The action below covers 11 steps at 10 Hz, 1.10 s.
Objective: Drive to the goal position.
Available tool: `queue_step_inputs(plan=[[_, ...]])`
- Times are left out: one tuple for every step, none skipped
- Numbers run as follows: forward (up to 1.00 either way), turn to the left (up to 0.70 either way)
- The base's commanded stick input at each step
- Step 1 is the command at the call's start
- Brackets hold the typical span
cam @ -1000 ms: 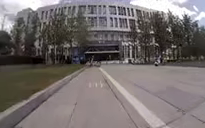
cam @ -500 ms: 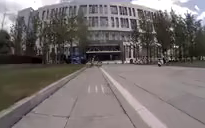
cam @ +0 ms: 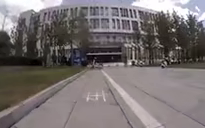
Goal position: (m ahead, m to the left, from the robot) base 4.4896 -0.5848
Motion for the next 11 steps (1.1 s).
queue_step_inputs(plan=[[0.70,0.00],[0.70,0.00],[0.70,0.00],[0.70,0.00],[0.70,0.00],[0.70,0.00],[0.70,0.00],[0.70,0.00],[0.70,0.00],[0.70,0.00],[0.70,0.00]])
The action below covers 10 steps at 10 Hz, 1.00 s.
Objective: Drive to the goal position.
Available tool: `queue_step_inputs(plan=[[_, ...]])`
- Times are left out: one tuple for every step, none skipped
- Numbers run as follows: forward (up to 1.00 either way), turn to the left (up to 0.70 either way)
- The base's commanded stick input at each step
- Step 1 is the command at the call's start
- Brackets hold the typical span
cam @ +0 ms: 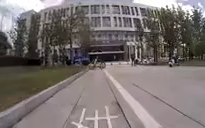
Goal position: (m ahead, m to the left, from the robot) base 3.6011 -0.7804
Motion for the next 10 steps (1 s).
queue_step_inputs(plan=[[0.70,0.00],[0.70,0.00],[0.70,0.00],[0.70,0.00],[0.70,0.00],[0.70,0.00],[0.70,0.00],[0.70,0.00],[0.70,0.00],[0.70,0.00]])
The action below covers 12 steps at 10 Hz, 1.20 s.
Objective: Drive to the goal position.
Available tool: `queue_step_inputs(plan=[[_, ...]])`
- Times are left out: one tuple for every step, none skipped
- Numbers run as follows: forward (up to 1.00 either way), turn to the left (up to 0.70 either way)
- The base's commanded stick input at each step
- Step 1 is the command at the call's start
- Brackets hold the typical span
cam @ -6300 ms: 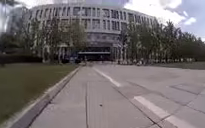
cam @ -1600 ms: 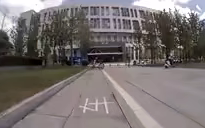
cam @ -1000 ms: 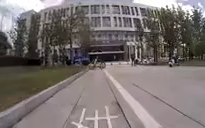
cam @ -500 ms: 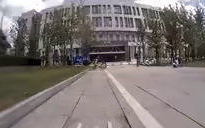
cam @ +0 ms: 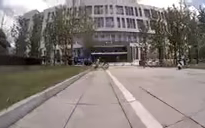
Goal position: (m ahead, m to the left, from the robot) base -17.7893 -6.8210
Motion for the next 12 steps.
queue_step_inputs(plan=[[0.70,0.00],[0.70,0.00],[0.70,0.00],[0.70,0.00],[0.70,0.00],[0.70,0.00],[0.70,0.00],[0.70,0.00],[0.70,0.00],[0.70,0.00],[0.70,0.00],[0.70,0.00]])
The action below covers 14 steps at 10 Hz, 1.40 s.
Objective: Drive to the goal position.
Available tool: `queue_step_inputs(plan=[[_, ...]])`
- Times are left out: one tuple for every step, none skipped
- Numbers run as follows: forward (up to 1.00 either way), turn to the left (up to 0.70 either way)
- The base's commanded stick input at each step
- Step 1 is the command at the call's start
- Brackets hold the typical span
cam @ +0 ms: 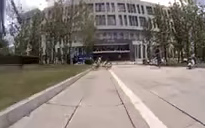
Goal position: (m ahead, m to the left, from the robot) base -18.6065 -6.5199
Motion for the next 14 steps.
queue_step_inputs(plan=[[0.70,0.00],[0.70,0.00],[0.70,0.00],[0.70,0.00],[0.70,0.00],[0.70,0.00],[0.70,0.00],[0.70,0.00],[0.70,0.00],[0.70,0.00],[0.70,0.00],[0.70,0.00],[0.70,0.00],[0.70,0.00]])
